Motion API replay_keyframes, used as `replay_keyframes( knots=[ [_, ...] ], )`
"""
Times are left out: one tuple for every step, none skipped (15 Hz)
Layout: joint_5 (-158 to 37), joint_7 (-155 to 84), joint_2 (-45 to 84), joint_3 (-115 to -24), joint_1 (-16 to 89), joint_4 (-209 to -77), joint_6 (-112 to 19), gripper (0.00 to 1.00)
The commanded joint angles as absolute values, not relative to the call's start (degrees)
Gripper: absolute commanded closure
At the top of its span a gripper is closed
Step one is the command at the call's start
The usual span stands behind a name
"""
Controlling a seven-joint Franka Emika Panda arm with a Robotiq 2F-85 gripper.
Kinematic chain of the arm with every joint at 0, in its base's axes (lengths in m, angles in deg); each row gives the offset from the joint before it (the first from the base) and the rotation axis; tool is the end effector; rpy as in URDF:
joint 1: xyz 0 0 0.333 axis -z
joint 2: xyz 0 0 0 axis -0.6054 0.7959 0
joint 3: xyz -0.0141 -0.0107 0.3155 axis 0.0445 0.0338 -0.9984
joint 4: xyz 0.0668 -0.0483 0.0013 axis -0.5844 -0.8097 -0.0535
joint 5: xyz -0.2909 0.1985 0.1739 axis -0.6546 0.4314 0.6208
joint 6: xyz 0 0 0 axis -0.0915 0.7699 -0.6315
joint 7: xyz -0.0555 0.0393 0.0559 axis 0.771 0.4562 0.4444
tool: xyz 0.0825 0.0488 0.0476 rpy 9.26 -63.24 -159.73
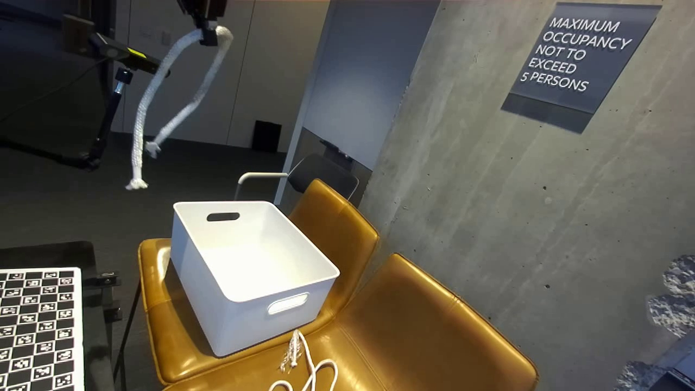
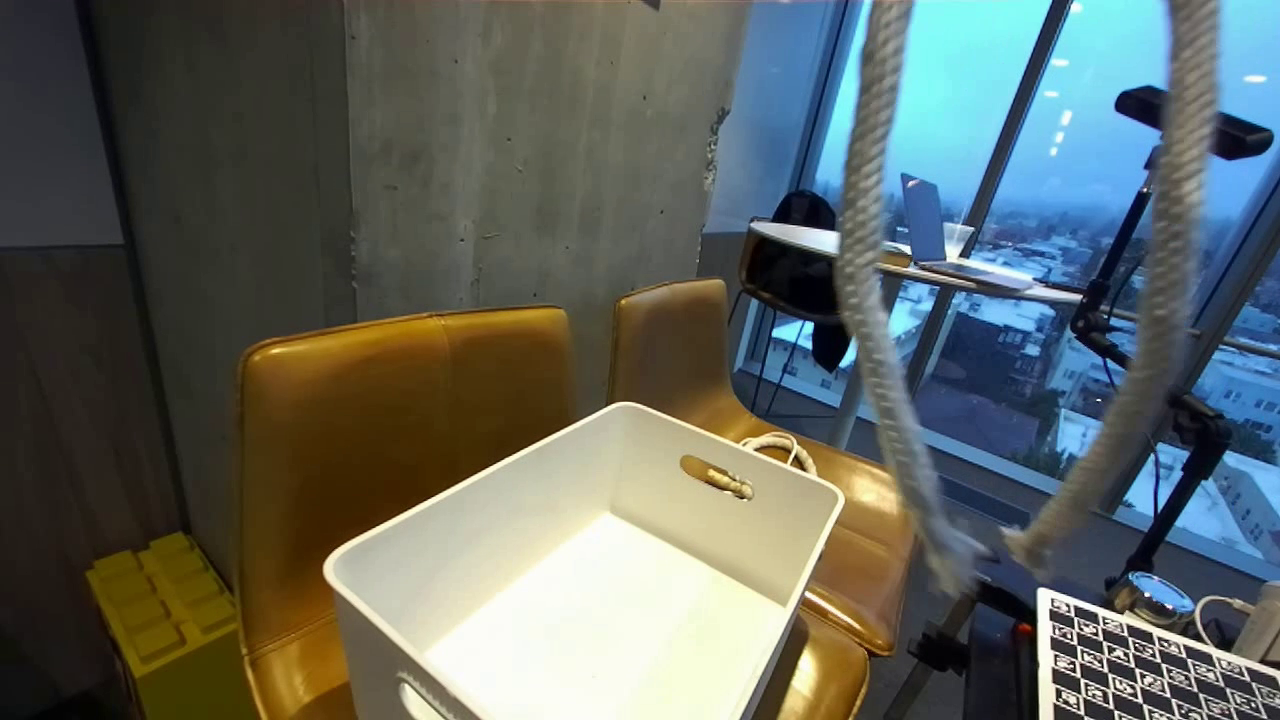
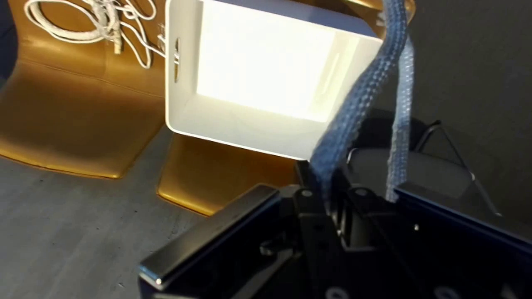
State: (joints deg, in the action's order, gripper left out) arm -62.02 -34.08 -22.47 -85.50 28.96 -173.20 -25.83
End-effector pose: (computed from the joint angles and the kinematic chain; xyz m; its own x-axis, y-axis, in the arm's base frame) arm 0.4141 0.1689 0.6082 0.9150 0.2737 0.2963 0.2425 -0.9603 0.1383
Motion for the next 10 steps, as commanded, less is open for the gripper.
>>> replay_keyframes(
  knots=[
    [-65.1,-37.4,-15.2,-80.9,32.9,-172.5,-31.8,0.97],
    [-65.9,-38.0,-12.4,-79.9,33.9,-171.6,-33.8,0.97],
    [-66.3,-38.3,-9.5,-79.1,34.8,-170.8,-35.9,0.97],
    [-66.6,-38.3,-7.1,-78.6,35.2,-169.9,-37.3,0.97],
    [-66.8,-38.3,-4.7,-78.2,35.5,-169.0,-38.8,0.97],
    [-67.0,-38.2,-2.7,-78.1,35.6,-168.0,-39.7,0.97],
    [-67.4,-37.8,-0.8,-78.0,35.6,-166.9,-40.6,0.97],
    [-67.7,-37.8,1.0,-77.9,35.4,-165.5,-41.0,0.97],
    [-67.9,-37.6,2.9,-77.9,35.2,-163.8,-41.1,0.97],
    [-67.9,-37.6,4.4,-77.9,35.0,-162.2,-41.0,0.97]
  ],
)
